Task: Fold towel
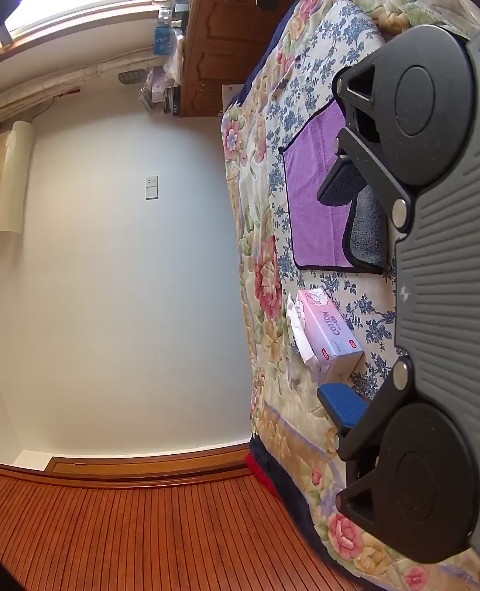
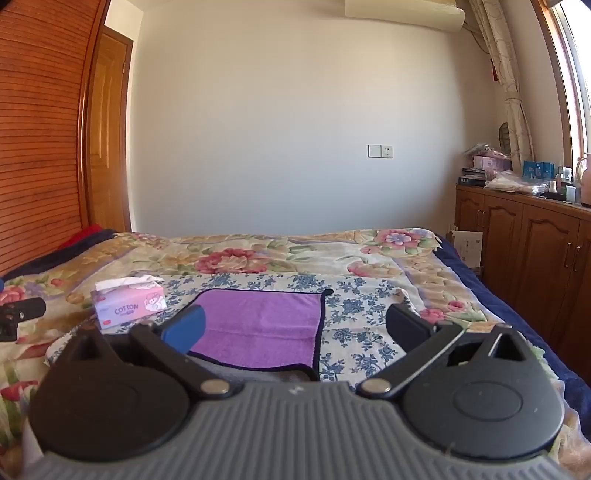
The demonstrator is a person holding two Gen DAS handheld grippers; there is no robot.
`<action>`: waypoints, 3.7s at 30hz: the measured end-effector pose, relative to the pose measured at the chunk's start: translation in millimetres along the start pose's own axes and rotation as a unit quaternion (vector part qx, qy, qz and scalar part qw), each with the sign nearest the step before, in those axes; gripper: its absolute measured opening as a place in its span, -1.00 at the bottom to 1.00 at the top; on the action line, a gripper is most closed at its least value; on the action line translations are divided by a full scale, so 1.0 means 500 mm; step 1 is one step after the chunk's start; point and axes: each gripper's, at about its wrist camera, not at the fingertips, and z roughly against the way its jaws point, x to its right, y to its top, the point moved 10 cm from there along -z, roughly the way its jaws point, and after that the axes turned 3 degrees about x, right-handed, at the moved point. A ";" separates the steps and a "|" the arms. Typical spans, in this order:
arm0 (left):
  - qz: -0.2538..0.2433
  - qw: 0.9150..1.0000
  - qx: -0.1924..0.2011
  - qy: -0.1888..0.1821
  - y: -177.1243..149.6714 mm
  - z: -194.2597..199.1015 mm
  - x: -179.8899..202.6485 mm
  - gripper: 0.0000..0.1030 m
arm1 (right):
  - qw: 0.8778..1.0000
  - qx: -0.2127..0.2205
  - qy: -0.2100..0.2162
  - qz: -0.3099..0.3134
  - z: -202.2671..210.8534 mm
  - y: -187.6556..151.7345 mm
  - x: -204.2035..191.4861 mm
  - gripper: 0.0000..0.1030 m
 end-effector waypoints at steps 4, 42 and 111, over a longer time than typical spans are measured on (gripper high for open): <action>-0.002 1.000 0.004 0.001 0.001 0.000 -0.001 1.00 | 1.000 0.001 0.000 0.001 0.000 0.001 0.000 1.00; -0.005 1.000 0.005 0.002 0.001 0.000 0.000 1.00 | 1.000 0.001 0.000 0.003 -0.001 0.000 -0.008 1.00; -0.047 0.998 -0.026 -0.016 -0.032 -0.041 0.039 1.00 | 0.999 -0.033 0.000 0.008 -0.040 -0.024 -0.015 1.00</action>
